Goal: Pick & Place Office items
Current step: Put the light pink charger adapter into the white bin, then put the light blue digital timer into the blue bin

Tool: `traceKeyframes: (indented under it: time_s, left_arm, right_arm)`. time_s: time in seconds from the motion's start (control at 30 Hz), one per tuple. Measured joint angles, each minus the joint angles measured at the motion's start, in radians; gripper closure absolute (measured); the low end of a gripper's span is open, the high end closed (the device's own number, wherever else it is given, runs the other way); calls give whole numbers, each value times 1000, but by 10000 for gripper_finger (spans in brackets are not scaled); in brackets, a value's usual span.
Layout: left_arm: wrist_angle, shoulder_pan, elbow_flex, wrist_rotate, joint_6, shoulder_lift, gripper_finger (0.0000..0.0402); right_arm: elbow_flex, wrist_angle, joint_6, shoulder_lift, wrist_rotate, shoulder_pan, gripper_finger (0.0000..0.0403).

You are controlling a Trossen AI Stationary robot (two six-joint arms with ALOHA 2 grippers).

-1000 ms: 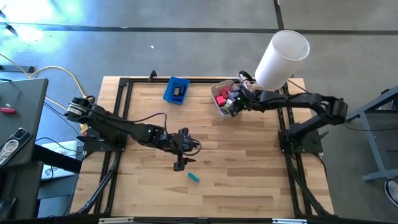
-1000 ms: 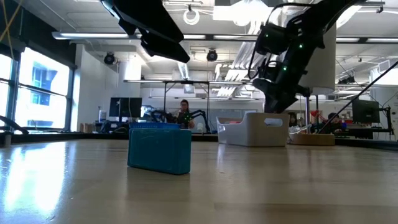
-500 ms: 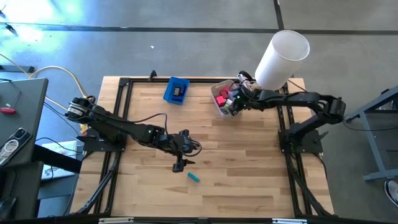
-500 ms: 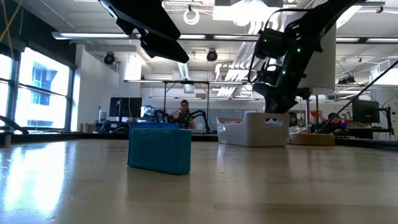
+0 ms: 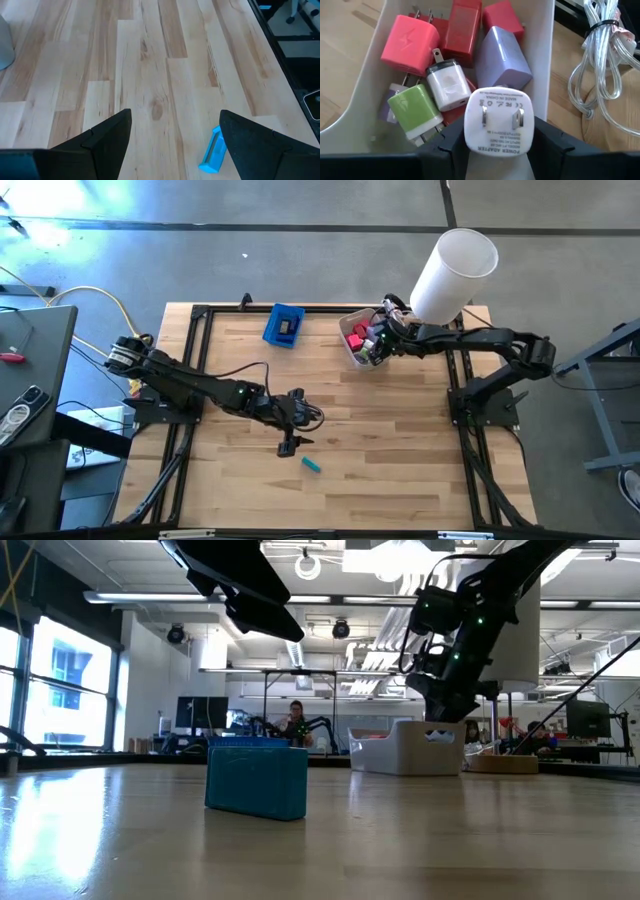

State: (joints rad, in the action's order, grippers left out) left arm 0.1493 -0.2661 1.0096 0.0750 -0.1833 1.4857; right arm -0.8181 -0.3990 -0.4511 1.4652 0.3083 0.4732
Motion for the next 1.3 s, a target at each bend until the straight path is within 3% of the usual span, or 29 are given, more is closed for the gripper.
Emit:
traceKeyframes:
  time_s: [0.4, 0.67, 0.9, 1.03, 1.3]
  left_arm:
    - [0, 0, 0, 0, 0, 0, 107]
    - [0, 0, 0, 0, 0, -1, 107]
    - [10, 0, 0, -4, -5, -1, 107]
    - [47, -8, 0, -80, 30, -1, 107]
    - [122, -68, 0, -140, 154, -1, 107]
  right_arm:
    - [0, 23, 3, 0, -74, 0, 241]
    - [0, 86, 10, -12, -74, 0, 197]
    - [-1, 103, 34, -89, -82, -3, 188]
    - [-1, 104, 73, -155, -134, -21, 188]
    - [-2, 120, 81, -270, -162, -132, 188]
